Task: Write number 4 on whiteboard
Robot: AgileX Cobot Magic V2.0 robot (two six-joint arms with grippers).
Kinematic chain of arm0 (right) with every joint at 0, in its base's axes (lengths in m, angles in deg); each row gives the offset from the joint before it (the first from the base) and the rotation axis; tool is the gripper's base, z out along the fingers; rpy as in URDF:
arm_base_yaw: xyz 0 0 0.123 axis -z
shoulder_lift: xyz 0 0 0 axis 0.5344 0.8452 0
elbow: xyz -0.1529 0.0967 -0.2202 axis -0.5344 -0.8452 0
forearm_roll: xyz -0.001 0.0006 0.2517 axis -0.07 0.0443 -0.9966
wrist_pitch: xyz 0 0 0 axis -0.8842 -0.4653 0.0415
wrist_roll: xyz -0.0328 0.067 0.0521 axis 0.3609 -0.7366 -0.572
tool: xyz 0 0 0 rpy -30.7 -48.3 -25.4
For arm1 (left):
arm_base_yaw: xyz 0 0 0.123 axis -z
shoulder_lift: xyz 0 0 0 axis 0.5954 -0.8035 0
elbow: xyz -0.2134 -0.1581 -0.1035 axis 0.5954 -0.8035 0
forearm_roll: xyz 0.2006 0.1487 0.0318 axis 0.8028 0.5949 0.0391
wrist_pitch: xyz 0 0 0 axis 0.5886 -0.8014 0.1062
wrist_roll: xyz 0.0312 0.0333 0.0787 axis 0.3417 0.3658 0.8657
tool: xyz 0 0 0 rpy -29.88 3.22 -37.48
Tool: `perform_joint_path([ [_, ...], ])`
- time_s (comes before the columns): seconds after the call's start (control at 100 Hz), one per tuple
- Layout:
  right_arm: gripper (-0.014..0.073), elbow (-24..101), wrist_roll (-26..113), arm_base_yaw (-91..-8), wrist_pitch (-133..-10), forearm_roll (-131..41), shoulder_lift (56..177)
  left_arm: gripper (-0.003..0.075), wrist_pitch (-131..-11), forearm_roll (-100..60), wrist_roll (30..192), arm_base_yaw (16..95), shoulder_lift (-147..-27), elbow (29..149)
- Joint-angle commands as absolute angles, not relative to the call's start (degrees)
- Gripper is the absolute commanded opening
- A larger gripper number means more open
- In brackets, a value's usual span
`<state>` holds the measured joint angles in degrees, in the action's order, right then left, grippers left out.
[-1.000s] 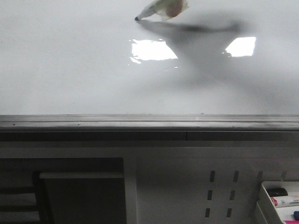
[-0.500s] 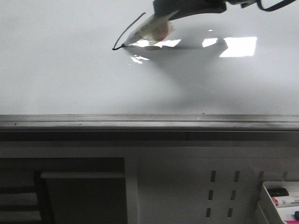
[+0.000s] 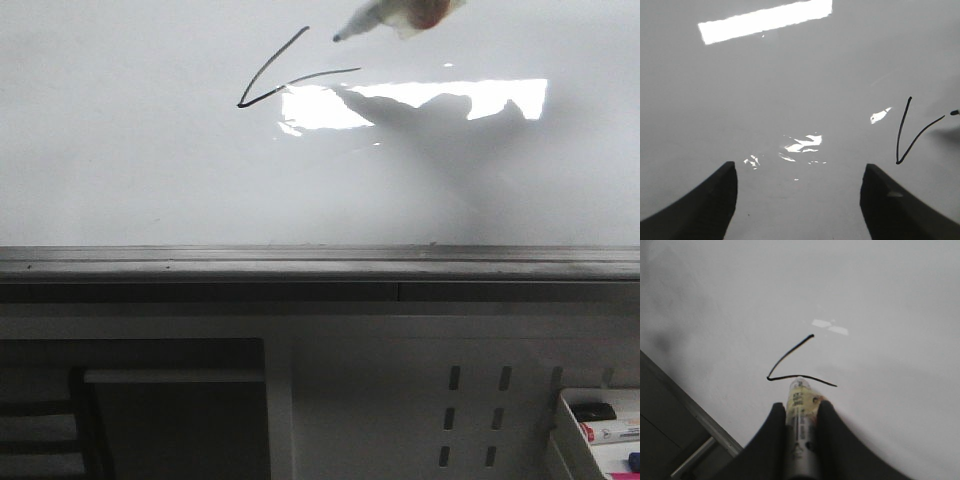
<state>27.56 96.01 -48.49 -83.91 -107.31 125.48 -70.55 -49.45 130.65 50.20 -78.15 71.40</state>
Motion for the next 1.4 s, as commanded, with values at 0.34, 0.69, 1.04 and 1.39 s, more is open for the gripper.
perform_joint_path([
  [0.34, -0.0062, 34.55, 93.0, -48.55, -86.29, -103.42, 133.61, 0.0473, -67.8, -50.82, 130.18, 49.98, -77.75, 73.04],
  [0.69, -0.0057, 33.26, 85.24, -48.55, -96.54, -96.6, 129.45, 0.0473, -71.42, -50.93, 130.29, 51.29, -77.75, 73.04],
  [1.04, -0.0057, 34.57, 83.53, -48.55, -104.42, -96.6, 125.38, 0.0473, -70.32, -51.37, 137.91, 71.89, -82.93, 73.87],
  [1.39, -0.0057, 34.57, 83.51, -48.55, -110.11, -96.6, 125.38, 0.0465, -63.66, -51.26, 142.41, 85.0, -92.25, 77.05],
])
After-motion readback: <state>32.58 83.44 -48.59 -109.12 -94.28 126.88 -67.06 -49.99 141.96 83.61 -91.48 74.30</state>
